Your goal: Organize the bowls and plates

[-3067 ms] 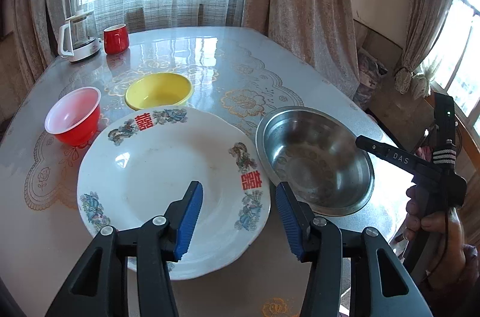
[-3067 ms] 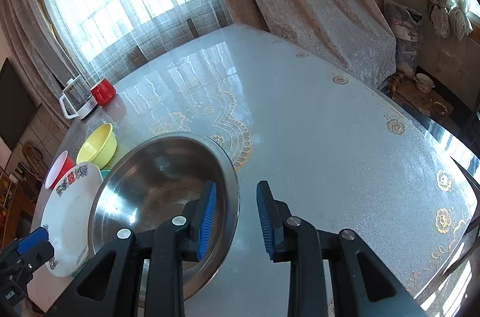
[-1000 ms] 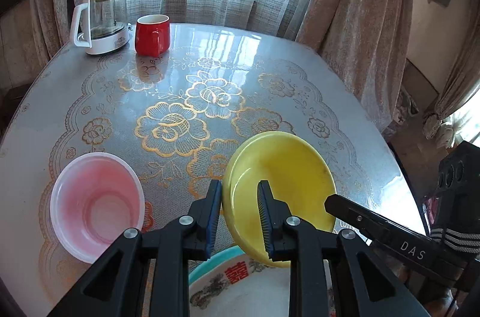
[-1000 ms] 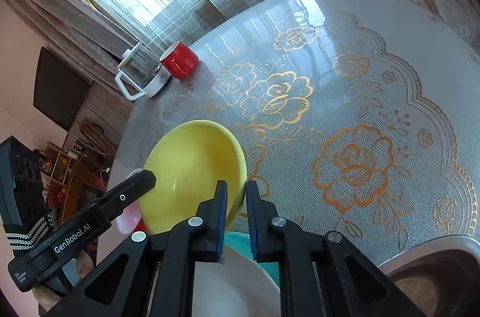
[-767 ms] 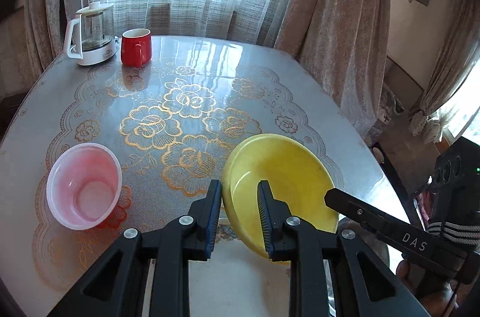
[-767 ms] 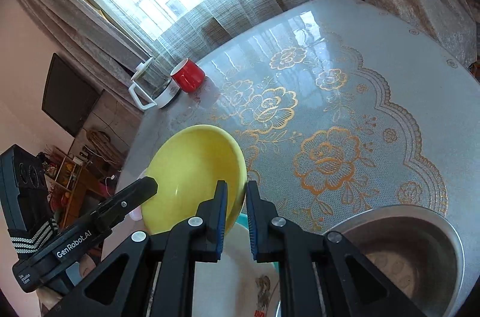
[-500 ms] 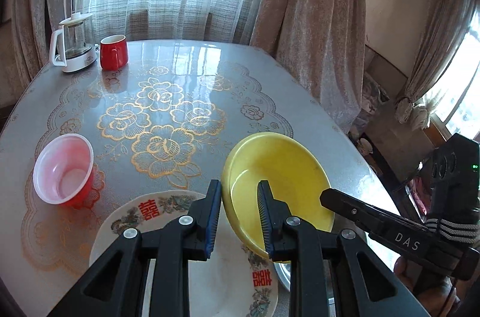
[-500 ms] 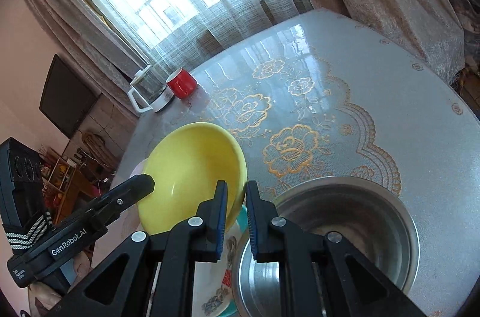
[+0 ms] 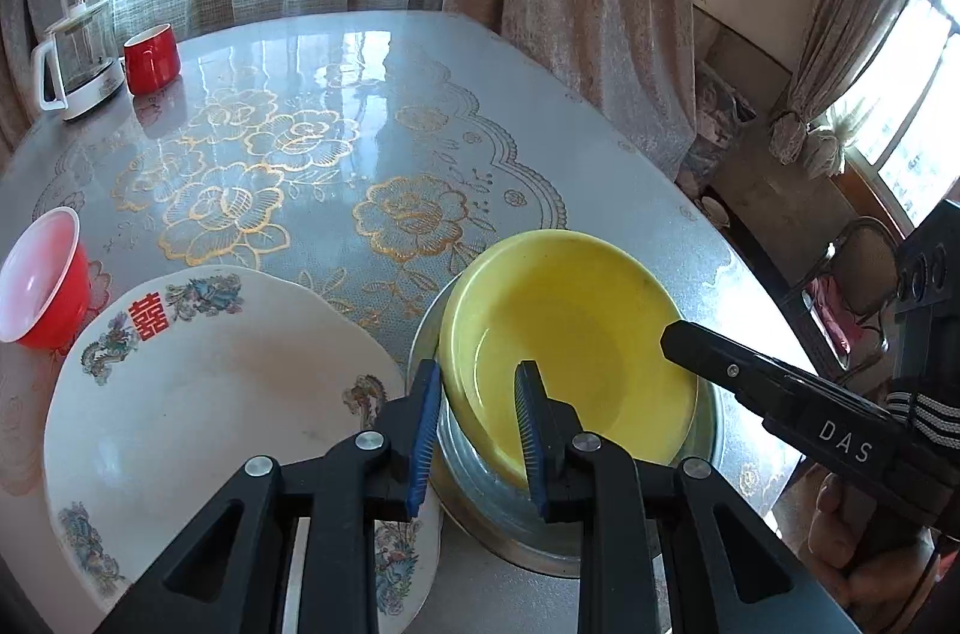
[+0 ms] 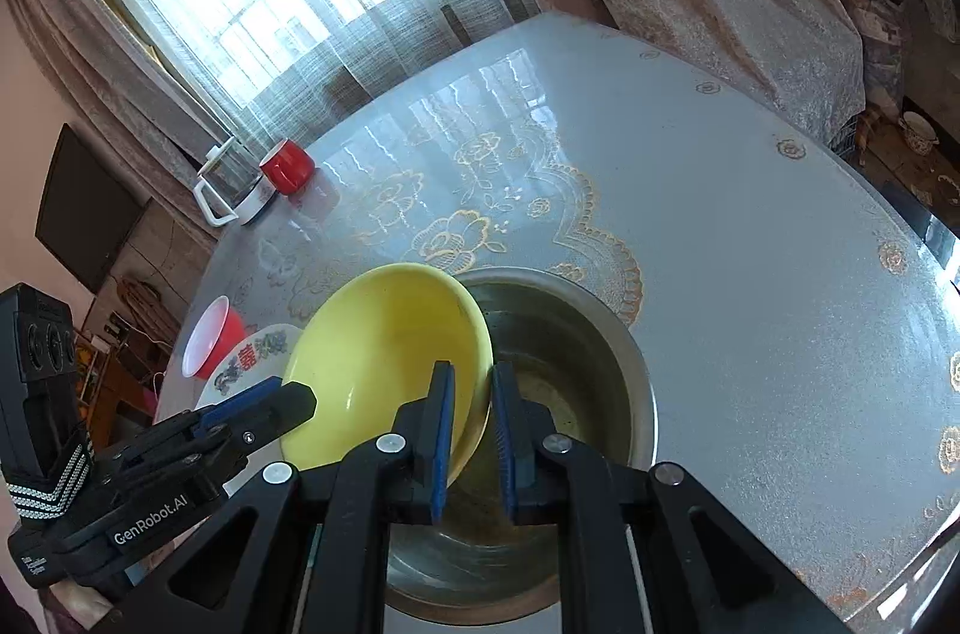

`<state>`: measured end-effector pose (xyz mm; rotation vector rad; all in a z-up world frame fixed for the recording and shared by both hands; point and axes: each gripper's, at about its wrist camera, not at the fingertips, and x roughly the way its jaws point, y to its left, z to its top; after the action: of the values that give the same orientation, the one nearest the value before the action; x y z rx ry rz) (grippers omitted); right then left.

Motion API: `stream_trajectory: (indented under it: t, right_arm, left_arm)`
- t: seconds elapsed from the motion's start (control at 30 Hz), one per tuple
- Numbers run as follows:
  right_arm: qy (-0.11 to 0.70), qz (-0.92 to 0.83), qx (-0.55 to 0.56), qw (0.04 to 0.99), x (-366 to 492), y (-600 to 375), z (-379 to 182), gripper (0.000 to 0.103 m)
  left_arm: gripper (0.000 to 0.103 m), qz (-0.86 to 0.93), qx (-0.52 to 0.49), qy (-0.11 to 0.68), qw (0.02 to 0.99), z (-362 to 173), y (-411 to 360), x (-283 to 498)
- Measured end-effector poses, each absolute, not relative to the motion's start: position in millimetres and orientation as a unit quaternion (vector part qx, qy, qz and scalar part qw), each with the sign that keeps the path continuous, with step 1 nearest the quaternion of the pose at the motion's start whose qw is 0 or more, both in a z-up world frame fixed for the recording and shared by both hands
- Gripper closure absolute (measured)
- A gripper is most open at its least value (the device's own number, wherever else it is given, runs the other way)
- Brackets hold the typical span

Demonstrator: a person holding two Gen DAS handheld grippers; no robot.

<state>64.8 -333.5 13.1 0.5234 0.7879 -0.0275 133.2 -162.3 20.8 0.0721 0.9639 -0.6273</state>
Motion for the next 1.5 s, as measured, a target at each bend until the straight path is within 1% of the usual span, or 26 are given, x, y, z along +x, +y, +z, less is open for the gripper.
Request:
stream_trajectory:
  t: [0.2, 0.43, 0.5, 0.57, 0.7, 0.87, 1.03, 1.1, 1.17, 1.5]
  right_arm:
    - [0.395, -0.024, 0.236, 0.888, 63, -338, 3, 0.090]
    - [0.413, -0.039, 0.214, 0.884, 63, -339, -8, 0.088]
    - [0.420, -0.044, 0.209, 0.882, 64, -338, -13, 0.088]
    - [0.423, -0.039, 0.215, 0.880, 63, -337, -15, 0.088]
    - [0.427, -0.041, 0.210, 0.879, 64, -336, -16, 0.088]
    - [0.427, -0.048, 0.201, 0.881, 64, -334, -15, 0.088]
    - [0.423, -0.066, 0.174, 0.887, 65, -330, -10, 0.088]
    - [0.419, -0.067, 0.173, 0.889, 63, -330, -8, 0.083]
    - [0.414, -0.071, 0.177, 0.890, 62, -331, -6, 0.083]
    - [0.386, -0.051, 0.196, 0.900, 68, -322, 10, 0.082]
  left_arm:
    - [0.079, -0.297, 0.054, 0.472, 0.828, 8, -173, 129]
    - [0.078, -0.299, 0.072, 0.483, 0.820, -4, -181, 120]
    - [0.077, -0.298, 0.076, 0.479, 0.822, -4, -181, 116]
    - [0.073, -0.303, 0.085, 0.472, 0.823, -4, -184, 111]
    - [0.073, -0.301, 0.098, 0.463, 0.828, -4, -187, 108]
    - [0.073, -0.310, 0.091, 0.454, 0.830, 0, -183, 106]
    - [0.073, -0.306, 0.074, 0.432, 0.845, 12, -167, 100]
    - [0.073, -0.297, 0.071, 0.411, 0.859, 20, -158, 97]
    - [0.071, -0.294, 0.069, 0.398, 0.866, 27, -150, 95]
    - [0.071, -0.247, 0.020, 0.387, 0.888, 38, -92, 100]
